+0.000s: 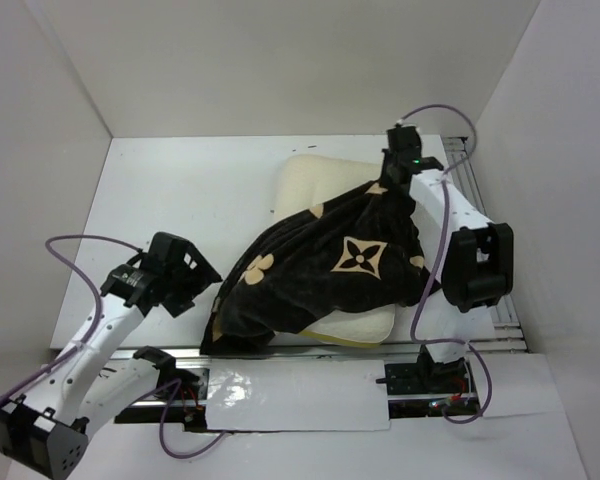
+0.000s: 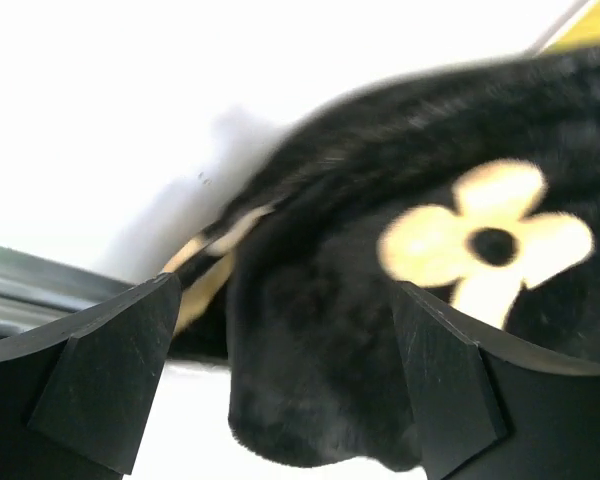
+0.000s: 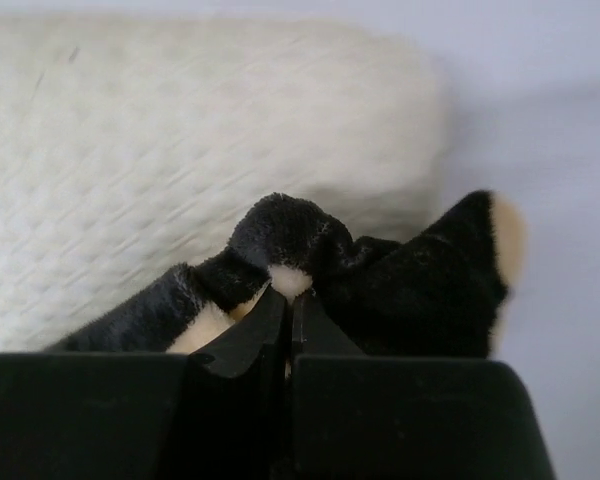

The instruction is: Put the pillow into the pillowcase

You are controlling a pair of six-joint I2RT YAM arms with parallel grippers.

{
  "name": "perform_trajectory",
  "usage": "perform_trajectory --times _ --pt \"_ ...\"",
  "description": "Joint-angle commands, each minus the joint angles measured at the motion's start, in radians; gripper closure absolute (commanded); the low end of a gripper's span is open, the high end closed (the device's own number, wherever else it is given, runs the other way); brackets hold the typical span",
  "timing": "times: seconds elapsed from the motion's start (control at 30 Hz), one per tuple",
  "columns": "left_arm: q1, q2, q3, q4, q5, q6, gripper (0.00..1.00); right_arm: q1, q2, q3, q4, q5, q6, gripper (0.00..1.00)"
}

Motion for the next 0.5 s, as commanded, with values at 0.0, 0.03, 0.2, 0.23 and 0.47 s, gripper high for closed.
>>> perform_trajectory --times 0.0,0.03,0.2,0.23,0.47 --pt "0.026 -0.009 0.006 -0.072 -0.076 0.021 0.0 -0.163 -0.103 0.037 0.067 0.094 0.038 1.0" --pt "0.026 0.0 -0.007 -0.072 -0.061 0.021 0.0 -0.185 -0.114 0.05 0.067 0.062 0.038 1.0" --pt "0.037 0.043 -0.12 -0.026 0.017 0.067 0.03 -0.248 -0.138 0.05 0.081 -0.023 0.015 1.0" --pt "0.028 0.043 -0.137 0.052 0.069 0.087 0.03 -0.248 -0.138 0.05 0.081 -0.035 0.006 1.0" --pt "-0.01 0.076 -0.166 0.183 -0.007 0.081 0.0 -0.239 -0.106 0.05 0.081 -0.109 -0.004 1.0"
